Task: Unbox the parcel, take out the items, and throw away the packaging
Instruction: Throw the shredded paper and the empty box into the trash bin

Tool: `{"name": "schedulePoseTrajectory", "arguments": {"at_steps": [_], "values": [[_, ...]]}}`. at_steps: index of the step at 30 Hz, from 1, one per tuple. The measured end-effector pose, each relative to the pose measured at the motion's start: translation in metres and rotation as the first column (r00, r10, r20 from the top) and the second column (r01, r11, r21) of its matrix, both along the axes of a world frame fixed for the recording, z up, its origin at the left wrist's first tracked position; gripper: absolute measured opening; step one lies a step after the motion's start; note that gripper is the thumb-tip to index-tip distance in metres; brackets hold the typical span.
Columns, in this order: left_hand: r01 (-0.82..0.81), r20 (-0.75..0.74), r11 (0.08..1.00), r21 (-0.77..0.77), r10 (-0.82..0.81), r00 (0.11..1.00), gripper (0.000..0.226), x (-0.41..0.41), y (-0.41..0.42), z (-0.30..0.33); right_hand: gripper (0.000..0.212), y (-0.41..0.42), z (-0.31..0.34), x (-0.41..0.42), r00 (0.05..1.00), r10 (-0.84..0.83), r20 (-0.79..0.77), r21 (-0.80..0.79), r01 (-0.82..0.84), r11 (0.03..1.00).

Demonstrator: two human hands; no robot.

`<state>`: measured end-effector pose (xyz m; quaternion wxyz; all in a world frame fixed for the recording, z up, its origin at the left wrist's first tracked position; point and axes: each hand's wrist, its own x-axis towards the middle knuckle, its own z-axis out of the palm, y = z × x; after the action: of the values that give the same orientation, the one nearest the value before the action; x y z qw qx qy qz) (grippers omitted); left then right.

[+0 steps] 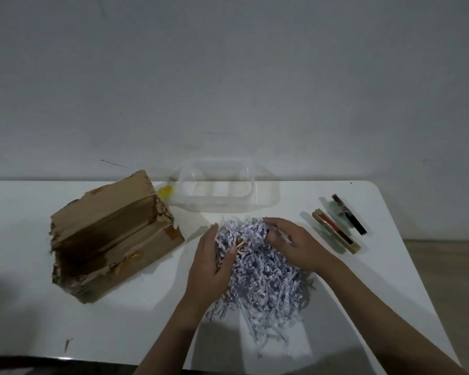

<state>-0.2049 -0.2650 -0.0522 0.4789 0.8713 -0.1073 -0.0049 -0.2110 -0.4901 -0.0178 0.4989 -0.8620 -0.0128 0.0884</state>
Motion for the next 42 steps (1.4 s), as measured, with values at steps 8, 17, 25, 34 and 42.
{"name": "schedulePoseTrajectory", "arguments": {"at_steps": [8,17,25,34,42], "values": [[0.124,0.068,0.983,0.138,-0.134,0.989,0.087,-0.005,0.023,-0.003,0.119,-0.003,-0.005,-0.039,0.990,0.127,0.068,-0.171,-0.113,0.979],[0.192,-0.020,0.978,0.077,-0.191,0.981,0.081,0.026,0.005,0.009,0.143,0.017,-0.014,-0.079,0.979,0.088,0.183,-0.423,-0.003,0.906],[0.268,-0.076,0.941,-0.207,-0.289,0.954,0.063,0.013,-0.027,0.010,0.141,0.040,-0.022,-0.037,0.975,0.050,0.215,-0.347,0.029,0.938],[0.121,-0.151,0.924,-0.362,-0.186,0.971,0.048,0.002,-0.043,0.013,0.107,0.041,-0.037,-0.017,0.959,0.063,0.276,-0.266,0.014,0.964],[-0.034,-0.106,0.938,-0.344,-0.003,0.994,0.038,0.004,-0.048,0.008,0.058,0.041,-0.033,-0.020,0.936,-0.010,0.351,-0.090,0.044,0.995]]}}
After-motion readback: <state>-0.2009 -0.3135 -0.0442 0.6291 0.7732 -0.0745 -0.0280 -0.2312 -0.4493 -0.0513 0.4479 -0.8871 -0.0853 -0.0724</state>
